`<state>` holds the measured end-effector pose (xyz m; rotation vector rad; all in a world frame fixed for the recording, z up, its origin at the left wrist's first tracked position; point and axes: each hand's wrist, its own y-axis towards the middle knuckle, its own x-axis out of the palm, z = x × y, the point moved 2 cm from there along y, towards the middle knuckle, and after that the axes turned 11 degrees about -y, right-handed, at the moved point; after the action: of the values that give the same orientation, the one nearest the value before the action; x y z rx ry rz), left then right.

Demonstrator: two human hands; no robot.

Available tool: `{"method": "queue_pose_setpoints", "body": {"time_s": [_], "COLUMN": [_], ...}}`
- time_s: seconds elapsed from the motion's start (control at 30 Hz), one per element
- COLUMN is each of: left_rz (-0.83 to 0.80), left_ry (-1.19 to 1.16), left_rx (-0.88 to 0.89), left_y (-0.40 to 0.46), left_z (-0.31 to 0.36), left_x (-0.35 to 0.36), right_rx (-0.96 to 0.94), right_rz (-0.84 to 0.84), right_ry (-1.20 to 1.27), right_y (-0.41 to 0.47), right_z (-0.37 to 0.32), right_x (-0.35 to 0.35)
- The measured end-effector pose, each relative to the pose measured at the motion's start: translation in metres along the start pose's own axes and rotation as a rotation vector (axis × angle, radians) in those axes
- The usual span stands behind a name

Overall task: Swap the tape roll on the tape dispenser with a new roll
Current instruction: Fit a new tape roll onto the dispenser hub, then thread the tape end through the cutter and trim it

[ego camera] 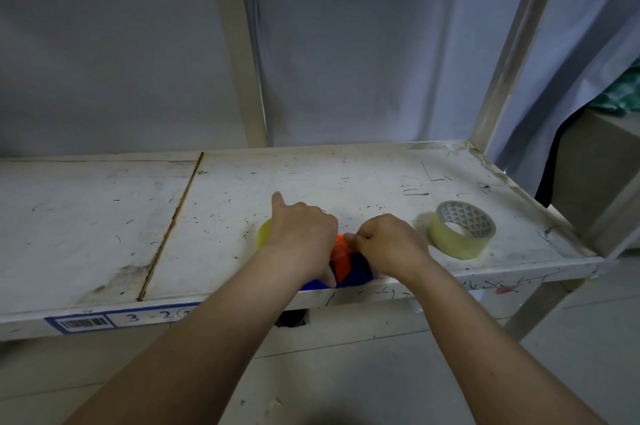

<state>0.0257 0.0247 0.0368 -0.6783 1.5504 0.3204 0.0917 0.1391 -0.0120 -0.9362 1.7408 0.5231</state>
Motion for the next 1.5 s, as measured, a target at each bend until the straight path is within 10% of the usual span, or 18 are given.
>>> {"method": "queue_pose_setpoints", "body": {"time_s": [1.07, 1.23, 1.5], "left_rz": [0.047, 0.054, 0.083], "left_ry": [-0.302, -0.397, -0.510], "left_rx": [-0.096, -0.191, -0.156], "left_y": [-0.010, -0.018, -0.021], "left_z": [-0.036, -0.069, -0.074], "left_x": [0.006, 0.007, 0.010], "right_rx": [0.251, 0.414, 0.072], "right_rz": [0.032, 0.255, 0.104], "right_ry": [0.437, 0.300, 0.630], "right_y": [0.005, -0.006, -0.016], "right_z": [0.060, 0.104, 0.041], "right_x": [-0.028, -0.059, -0.047]}}
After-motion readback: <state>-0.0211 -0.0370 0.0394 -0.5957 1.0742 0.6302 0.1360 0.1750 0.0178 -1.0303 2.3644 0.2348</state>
